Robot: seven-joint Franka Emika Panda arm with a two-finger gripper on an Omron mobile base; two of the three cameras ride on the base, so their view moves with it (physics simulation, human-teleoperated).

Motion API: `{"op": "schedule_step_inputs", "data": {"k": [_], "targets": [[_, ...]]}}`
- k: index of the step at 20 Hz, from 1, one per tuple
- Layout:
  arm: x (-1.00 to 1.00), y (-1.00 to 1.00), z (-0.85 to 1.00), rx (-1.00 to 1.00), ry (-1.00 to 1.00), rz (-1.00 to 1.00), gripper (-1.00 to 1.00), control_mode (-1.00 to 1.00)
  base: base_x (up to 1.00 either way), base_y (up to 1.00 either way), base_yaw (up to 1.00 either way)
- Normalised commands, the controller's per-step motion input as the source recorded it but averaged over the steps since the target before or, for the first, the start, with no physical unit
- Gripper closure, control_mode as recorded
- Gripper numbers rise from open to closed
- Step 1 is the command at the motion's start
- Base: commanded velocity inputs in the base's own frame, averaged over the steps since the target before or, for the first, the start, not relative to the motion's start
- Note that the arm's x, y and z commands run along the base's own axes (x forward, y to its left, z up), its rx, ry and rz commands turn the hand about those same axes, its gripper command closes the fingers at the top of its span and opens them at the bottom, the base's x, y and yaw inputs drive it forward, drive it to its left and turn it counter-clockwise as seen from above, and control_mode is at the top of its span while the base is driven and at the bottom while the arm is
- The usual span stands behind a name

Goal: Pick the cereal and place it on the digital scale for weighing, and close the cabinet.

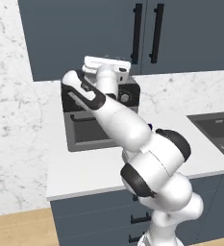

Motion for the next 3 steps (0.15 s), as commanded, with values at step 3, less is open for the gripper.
{"op": "schedule_step_inputs", "data": {"k": [3], "targets": [[1.00, 0.00, -0.44, 0.00, 0.00, 0.00, -1.00, -1.00, 0.00, 0.00, 0.00]]}}
